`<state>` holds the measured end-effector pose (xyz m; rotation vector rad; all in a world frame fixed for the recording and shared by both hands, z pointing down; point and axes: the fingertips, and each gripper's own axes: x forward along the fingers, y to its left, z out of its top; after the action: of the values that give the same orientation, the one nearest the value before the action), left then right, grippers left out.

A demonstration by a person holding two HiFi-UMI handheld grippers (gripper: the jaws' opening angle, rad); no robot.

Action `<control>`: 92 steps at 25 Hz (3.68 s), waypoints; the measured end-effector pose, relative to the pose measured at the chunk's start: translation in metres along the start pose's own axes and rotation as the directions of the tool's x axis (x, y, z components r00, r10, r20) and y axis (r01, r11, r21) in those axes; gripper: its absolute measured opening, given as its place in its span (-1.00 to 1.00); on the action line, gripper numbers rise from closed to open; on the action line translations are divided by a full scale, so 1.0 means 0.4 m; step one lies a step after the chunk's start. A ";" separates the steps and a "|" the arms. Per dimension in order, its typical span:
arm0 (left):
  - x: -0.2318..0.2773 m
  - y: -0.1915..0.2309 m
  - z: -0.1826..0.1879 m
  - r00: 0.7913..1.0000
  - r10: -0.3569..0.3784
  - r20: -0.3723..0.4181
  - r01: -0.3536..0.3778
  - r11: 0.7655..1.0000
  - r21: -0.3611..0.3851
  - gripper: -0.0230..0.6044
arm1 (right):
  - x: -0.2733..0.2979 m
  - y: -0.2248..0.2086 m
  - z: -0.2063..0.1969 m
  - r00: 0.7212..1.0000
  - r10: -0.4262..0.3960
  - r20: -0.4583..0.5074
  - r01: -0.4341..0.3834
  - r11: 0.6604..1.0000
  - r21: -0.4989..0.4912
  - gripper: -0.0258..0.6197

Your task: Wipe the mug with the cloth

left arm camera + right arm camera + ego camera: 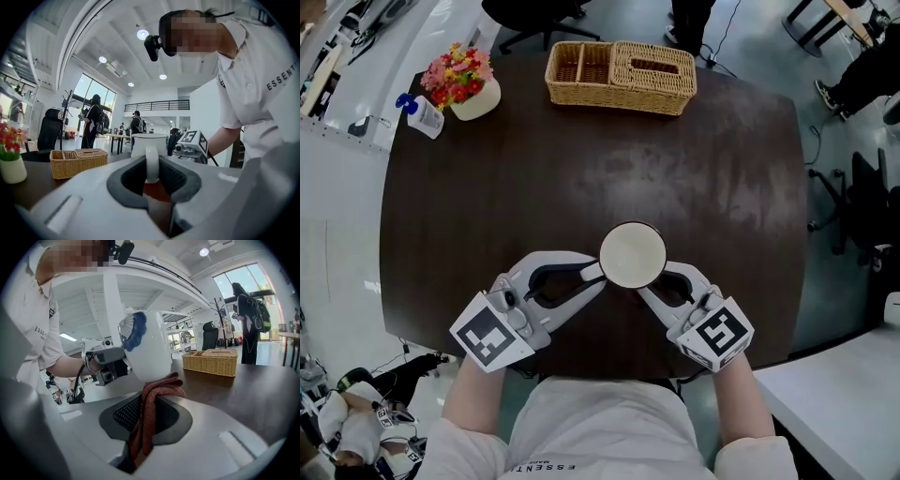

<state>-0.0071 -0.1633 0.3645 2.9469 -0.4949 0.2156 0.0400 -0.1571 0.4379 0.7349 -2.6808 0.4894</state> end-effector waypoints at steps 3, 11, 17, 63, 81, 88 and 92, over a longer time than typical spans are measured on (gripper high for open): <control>0.002 0.001 -0.002 1.000 -0.013 -0.024 0.015 0.996 0.087 -0.72 | -0.029 -0.038 -0.023 0.999 -0.049 -0.023 0.049 0.999 0.017 -0.66; 0.028 0.006 -0.068 0.998 -0.004 -0.057 0.015 0.983 0.185 -0.72 | -0.071 -0.158 -0.063 0.966 -0.252 -0.065 0.254 0.967 0.016 -0.66; 0.058 0.025 -0.167 0.997 -0.003 -0.076 0.015 0.988 0.154 -0.72 | -0.061 -0.194 -0.063 0.953 -0.300 -0.039 0.301 0.953 0.039 -0.66; -0.120 -0.114 0.006 0.769 0.635 0.069 -0.638 0.770 0.025 -0.93 | -0.221 0.064 0.010 0.927 -0.360 0.101 0.370 0.923 -0.108 -0.66; -0.447 -0.636 0.079 0.753 0.640 0.155 -0.656 0.748 0.096 -0.93 | -0.455 0.608 -0.095 0.820 -0.535 0.205 0.558 0.826 -0.075 -0.66; -0.516 -0.808 0.050 0.752 0.640 0.157 -0.654 0.753 0.065 -0.93 | -0.555 0.767 -0.121 0.793 -0.564 0.232 0.591 0.803 -0.069 -0.66; -0.525 -0.897 0.068 0.756 0.628 0.184 -0.647 0.760 0.065 -0.93 | -0.616 0.824 -0.150 0.781 -0.578 0.236 0.603 0.797 -0.044 -0.67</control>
<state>-0.0807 0.2335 0.2604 2.7905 -1.5681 0.0892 0.0773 0.2390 0.3172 1.5926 -2.4257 0.0854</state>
